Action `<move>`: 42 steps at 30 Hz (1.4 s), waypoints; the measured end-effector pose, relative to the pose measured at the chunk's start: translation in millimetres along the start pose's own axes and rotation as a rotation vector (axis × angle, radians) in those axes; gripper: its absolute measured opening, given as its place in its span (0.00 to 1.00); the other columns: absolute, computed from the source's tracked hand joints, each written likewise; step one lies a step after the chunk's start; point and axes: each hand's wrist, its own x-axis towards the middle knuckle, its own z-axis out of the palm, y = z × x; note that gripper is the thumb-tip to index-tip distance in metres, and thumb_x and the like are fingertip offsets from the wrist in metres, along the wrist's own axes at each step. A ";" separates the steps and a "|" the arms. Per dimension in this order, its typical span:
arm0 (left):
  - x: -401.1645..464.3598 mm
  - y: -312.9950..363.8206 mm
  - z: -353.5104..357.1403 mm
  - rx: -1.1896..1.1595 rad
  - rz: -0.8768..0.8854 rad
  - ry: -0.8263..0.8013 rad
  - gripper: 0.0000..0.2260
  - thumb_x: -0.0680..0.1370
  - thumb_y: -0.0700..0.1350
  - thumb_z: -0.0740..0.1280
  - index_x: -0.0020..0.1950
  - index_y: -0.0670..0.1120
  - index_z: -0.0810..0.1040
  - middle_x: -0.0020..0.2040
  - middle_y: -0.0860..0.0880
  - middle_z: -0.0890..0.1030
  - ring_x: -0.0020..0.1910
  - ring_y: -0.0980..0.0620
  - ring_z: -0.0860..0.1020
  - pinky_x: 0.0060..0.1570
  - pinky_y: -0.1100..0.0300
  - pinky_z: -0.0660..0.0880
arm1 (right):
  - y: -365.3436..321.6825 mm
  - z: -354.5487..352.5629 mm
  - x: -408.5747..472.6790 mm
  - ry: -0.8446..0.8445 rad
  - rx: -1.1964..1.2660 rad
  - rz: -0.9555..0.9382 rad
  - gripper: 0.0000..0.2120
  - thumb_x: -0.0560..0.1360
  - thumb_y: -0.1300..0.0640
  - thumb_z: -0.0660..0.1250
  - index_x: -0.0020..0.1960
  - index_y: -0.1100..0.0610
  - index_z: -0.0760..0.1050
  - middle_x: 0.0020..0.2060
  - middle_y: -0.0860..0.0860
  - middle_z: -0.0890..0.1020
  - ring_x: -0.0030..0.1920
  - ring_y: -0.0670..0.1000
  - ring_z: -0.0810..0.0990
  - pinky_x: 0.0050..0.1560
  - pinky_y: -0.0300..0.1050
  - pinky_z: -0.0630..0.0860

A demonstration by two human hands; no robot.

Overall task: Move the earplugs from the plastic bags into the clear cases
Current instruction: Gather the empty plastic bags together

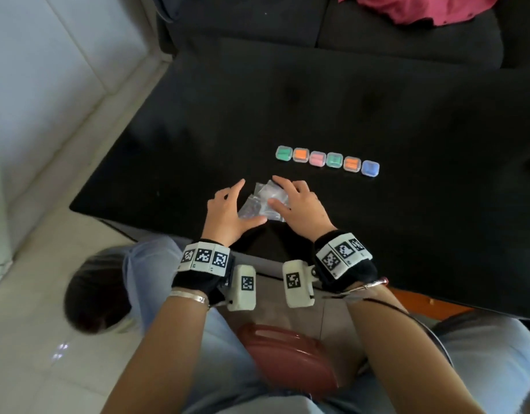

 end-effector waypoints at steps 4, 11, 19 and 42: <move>5.6 1.4 2.4 -0.049 -0.008 0.003 0.39 0.69 0.51 0.75 0.75 0.49 0.58 0.69 0.40 0.67 0.67 0.43 0.69 0.64 0.52 0.67 | -12.5 12.8 5.7 0.015 -0.179 -0.053 0.17 0.80 0.53 0.57 0.68 0.51 0.66 0.64 0.57 0.68 0.63 0.59 0.71 0.61 0.50 0.68; 14.2 5.4 -1.0 -0.177 0.036 -0.109 0.38 0.69 0.43 0.74 0.75 0.49 0.59 0.69 0.43 0.69 0.68 0.47 0.68 0.64 0.58 0.65 | -15.7 15.0 13.9 -0.024 -0.025 -0.012 0.16 0.75 0.57 0.66 0.62 0.52 0.70 0.63 0.56 0.69 0.60 0.60 0.74 0.59 0.51 0.72; 11.3 10.5 3.4 -0.238 0.184 -0.160 0.31 0.73 0.35 0.68 0.73 0.50 0.63 0.66 0.45 0.74 0.62 0.50 0.74 0.58 0.65 0.69 | -13.7 5.9 16.1 -0.096 -0.008 0.005 0.31 0.71 0.55 0.71 0.71 0.57 0.63 0.63 0.58 0.70 0.63 0.58 0.72 0.61 0.48 0.70; -69.0 -148.6 -106.4 -0.874 -0.116 0.469 0.12 0.78 0.39 0.63 0.62 0.44 0.72 0.51 0.50 0.78 0.47 0.56 0.79 0.44 0.64 0.79 | -198.2 98.3 25.2 -0.343 0.587 -0.337 0.08 0.79 0.57 0.62 0.56 0.56 0.70 0.47 0.51 0.79 0.45 0.47 0.82 0.37 0.41 0.82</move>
